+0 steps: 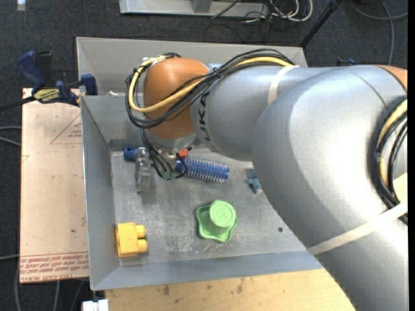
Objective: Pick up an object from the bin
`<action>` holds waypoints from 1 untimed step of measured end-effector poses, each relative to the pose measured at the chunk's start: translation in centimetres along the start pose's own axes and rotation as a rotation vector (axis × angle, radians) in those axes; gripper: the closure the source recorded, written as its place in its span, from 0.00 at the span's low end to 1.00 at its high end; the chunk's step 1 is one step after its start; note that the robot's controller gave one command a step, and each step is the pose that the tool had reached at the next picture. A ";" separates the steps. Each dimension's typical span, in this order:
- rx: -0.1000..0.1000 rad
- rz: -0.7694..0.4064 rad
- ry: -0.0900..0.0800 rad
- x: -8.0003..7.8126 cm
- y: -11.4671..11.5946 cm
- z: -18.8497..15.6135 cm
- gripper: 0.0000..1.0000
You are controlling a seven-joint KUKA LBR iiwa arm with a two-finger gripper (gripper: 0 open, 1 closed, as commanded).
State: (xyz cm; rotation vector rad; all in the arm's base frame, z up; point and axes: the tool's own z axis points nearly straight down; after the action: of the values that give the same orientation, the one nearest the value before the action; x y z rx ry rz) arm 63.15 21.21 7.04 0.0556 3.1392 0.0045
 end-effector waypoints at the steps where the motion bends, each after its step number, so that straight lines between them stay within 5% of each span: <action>1: 0.004 0.150 0.002 2.5 -9.2 -1.0 1.00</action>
Offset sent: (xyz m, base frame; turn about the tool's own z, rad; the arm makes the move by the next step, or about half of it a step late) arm -0.0287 -0.0875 0.0092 0.1451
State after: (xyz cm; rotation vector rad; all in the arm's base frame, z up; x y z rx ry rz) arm 60.29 12.12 7.97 0.2909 3.1287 -0.0021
